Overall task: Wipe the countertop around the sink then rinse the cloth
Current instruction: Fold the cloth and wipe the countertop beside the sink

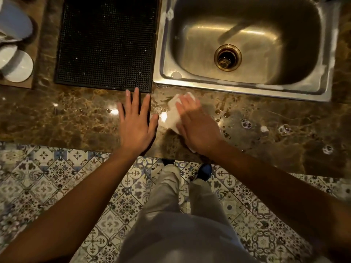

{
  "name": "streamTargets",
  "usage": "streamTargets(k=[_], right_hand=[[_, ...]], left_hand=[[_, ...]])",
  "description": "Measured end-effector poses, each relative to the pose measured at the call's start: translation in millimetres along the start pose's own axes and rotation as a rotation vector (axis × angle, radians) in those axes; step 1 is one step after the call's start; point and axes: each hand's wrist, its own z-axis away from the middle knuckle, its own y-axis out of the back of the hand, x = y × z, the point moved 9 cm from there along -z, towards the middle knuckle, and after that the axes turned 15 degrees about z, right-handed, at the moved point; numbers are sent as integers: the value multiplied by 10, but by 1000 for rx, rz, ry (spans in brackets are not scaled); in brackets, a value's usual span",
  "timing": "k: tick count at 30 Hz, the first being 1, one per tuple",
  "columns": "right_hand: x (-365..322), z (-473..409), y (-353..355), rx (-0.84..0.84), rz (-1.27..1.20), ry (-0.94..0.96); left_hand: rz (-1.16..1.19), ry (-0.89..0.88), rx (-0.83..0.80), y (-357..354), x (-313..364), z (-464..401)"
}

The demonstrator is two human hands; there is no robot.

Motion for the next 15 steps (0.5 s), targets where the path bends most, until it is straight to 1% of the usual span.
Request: streamTargets(k=[2,5,8,11,13,15], right_hand=[[422,240,-35,-6,-47,-179],[956,662,-76,-30,-16,-416],[1072,826,-82,-21,-15,-556],[868,657,-36,13,-43,-565],[617,405,43,48,-68,-507],[271,37,91,4,-41,-394]], left_hand=[[-20,1,-4,-57,58,-46],[-75,7,8,-97,53,-46],[-99,10,21,-94,50,-50],[-86,5,28,-80,58,-50],[-42,-8,36,-60,55,-48],[13,-44,34,-39,43,-48]])
